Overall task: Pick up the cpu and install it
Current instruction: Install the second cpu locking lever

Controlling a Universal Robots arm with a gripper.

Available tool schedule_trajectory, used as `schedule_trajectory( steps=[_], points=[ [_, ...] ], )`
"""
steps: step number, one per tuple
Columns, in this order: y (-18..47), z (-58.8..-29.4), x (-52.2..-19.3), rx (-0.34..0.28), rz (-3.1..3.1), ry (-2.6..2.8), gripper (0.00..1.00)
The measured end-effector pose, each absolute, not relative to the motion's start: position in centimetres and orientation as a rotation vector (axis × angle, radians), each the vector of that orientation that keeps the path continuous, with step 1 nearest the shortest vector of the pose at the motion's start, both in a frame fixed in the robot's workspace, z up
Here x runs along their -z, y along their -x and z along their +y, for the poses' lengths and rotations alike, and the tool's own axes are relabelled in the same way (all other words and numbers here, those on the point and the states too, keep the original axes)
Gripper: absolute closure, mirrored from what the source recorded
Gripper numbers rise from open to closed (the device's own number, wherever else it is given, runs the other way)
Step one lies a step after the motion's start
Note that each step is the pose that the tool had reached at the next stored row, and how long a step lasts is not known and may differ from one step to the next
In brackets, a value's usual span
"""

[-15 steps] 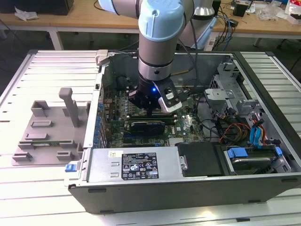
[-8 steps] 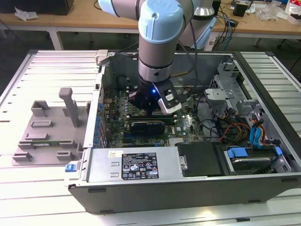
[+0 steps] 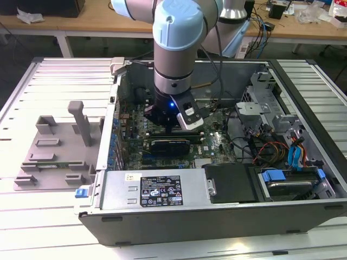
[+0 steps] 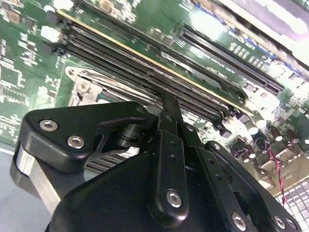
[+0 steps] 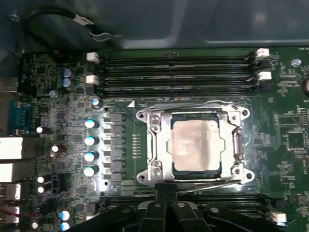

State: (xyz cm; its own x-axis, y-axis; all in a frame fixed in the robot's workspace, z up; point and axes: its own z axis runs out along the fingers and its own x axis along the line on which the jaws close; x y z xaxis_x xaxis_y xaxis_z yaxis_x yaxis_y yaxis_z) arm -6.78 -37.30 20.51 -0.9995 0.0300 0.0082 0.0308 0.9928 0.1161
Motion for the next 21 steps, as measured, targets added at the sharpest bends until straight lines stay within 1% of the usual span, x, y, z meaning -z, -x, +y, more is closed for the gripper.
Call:
schedule_trajectory(
  steps=[8,11,14,17,20,21],
  points=[
    [8.3,-37.0,-20.9,0.193,-3.135,0.03,0.89],
    [8.3,-37.0,-20.9,0.231,-3.132,0.028,0.89],
    [8.3,-37.0,-20.7,0.25,-3.13,0.027,0.89],
    [8.3,-37.0,-20.7,0.256,-3.13,0.026,0.89],
    [8.3,-36.9,-23.5,0.252,-3.13,0.025,0.89],
    [8.3,-36.9,-25.4,0.25,-3.13,0.025,0.89]
  ],
)
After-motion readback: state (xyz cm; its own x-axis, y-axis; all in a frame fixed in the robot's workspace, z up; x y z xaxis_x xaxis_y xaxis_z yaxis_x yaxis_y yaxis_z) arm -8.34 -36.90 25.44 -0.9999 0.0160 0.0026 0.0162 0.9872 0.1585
